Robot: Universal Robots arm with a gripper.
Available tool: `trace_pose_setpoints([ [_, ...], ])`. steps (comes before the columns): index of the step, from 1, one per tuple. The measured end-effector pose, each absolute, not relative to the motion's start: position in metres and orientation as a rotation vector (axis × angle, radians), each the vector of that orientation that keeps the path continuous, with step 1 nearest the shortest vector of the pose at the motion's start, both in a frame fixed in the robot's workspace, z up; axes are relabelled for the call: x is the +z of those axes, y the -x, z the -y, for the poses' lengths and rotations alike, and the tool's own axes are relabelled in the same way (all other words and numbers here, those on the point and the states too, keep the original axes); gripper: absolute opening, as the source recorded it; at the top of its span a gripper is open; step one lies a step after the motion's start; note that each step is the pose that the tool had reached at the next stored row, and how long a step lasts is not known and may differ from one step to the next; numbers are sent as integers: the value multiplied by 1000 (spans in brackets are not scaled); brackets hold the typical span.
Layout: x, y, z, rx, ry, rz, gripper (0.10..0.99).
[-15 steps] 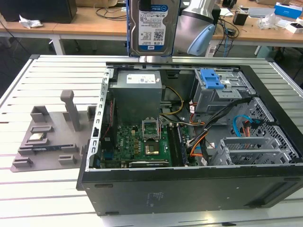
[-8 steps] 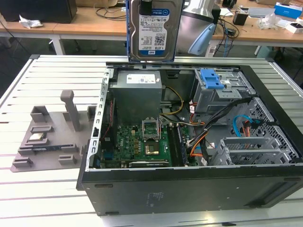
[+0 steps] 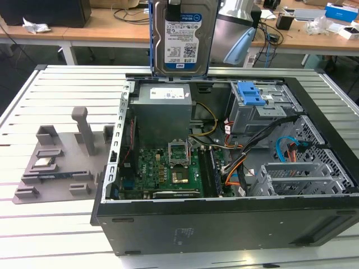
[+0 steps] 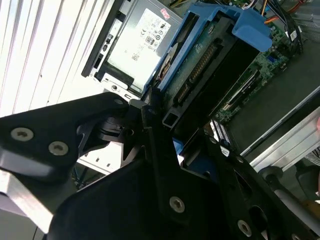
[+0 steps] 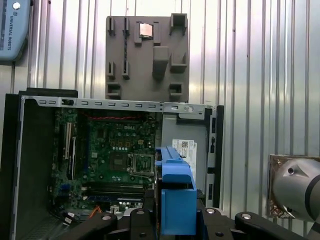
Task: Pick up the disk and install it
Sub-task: 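Pick up the disk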
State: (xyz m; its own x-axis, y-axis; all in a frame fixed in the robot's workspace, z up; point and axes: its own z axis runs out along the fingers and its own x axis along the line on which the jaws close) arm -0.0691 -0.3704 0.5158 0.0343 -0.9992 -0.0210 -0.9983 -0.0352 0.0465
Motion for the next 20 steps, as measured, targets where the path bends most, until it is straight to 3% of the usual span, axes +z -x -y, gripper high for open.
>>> trace_pose_setpoints([
  [20, 514, 69, 396, -71, -2244, 2168, 369],
])
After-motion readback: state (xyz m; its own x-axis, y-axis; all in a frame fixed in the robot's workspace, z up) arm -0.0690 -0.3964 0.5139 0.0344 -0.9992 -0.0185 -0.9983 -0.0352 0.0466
